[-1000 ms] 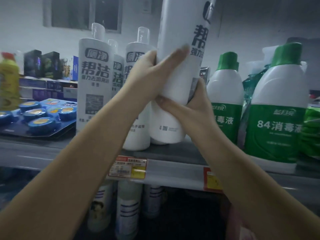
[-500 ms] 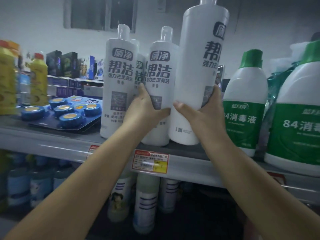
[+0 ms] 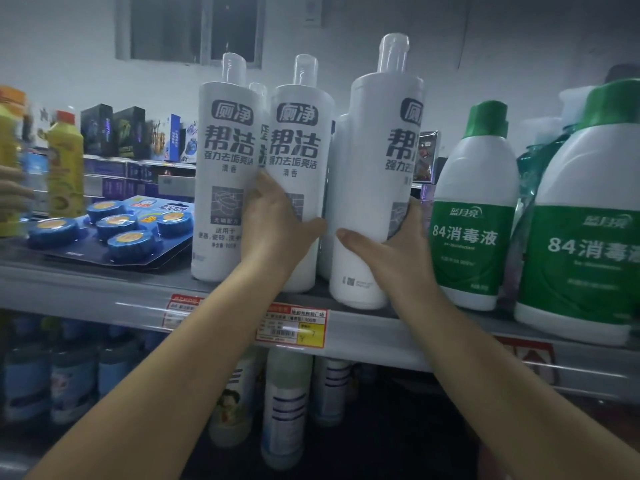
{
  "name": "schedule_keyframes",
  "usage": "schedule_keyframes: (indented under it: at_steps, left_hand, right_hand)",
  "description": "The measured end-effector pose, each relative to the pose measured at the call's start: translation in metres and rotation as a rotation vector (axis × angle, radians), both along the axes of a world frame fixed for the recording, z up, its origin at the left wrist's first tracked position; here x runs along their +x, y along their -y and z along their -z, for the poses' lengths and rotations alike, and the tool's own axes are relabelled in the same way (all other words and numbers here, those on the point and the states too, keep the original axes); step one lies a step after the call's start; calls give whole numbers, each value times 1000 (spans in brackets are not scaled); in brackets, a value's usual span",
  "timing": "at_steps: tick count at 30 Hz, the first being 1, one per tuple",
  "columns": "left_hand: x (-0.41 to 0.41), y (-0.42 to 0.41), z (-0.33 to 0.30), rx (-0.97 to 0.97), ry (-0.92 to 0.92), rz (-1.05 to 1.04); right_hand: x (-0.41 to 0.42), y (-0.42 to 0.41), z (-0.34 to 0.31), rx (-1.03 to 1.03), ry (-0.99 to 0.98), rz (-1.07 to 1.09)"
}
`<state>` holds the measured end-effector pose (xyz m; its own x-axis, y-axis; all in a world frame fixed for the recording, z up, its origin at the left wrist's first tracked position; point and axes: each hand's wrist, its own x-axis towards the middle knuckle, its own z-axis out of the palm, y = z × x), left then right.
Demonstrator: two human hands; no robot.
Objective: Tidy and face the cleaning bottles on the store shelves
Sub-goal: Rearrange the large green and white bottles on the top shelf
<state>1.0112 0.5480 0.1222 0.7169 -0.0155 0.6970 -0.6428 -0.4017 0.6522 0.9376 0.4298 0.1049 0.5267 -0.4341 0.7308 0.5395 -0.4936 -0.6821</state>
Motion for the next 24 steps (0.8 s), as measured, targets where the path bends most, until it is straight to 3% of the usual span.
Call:
schedule_keyframes:
  at_steps: [12, 19, 24]
  left_hand:
    - [-11, 1, 4, 74, 64, -108]
    - [-3, -5, 16, 174, 338, -124]
    - [5, -8, 18, 186, 420, -100]
  right_hand:
    - [17, 0, -1, 26, -94, -15]
    - [26, -10, -1, 45, -85, -71]
    - [27, -5, -2, 2, -170, -96]
